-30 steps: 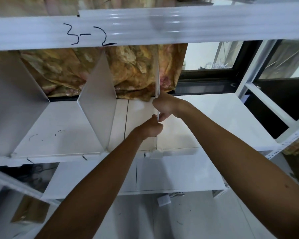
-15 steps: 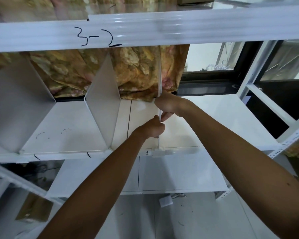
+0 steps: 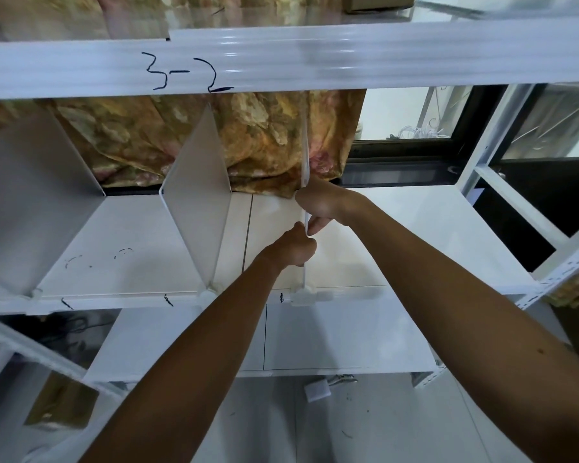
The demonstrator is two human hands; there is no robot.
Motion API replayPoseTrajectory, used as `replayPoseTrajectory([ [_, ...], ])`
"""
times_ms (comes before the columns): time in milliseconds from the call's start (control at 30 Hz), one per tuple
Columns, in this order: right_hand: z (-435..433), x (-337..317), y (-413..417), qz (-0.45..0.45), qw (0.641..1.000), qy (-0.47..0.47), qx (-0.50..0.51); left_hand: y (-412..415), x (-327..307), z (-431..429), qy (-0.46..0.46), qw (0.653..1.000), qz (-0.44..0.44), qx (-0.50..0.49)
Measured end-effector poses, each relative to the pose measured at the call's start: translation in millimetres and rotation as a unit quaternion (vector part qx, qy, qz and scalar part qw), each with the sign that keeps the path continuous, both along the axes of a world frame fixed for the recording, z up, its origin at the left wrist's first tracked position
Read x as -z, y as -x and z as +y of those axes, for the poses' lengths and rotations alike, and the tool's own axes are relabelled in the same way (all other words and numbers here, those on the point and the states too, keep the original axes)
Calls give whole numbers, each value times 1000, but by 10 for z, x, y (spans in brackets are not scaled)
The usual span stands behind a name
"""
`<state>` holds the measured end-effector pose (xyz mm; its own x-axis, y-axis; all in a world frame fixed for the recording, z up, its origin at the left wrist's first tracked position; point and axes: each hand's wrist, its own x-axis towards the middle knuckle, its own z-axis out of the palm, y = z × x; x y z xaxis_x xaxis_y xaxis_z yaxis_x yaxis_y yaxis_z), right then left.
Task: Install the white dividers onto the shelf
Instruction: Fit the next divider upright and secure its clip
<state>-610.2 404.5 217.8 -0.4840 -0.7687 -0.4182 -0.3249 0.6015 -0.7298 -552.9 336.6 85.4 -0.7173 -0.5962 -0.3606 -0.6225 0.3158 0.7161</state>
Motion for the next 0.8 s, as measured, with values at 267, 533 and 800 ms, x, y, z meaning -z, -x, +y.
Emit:
replayPoseTrajectory([
  [267, -67, 13, -56, 29, 999, 9, -25, -32, -61, 31, -19, 1000, 12, -14],
  [533, 21, 84, 28, -19, 999, 25, -17, -76, -65, 113, 1, 1000, 16, -4],
  [800, 58, 133, 68, -3, 999, 50, -16, -47, -73, 118, 22, 1000, 10, 8],
])
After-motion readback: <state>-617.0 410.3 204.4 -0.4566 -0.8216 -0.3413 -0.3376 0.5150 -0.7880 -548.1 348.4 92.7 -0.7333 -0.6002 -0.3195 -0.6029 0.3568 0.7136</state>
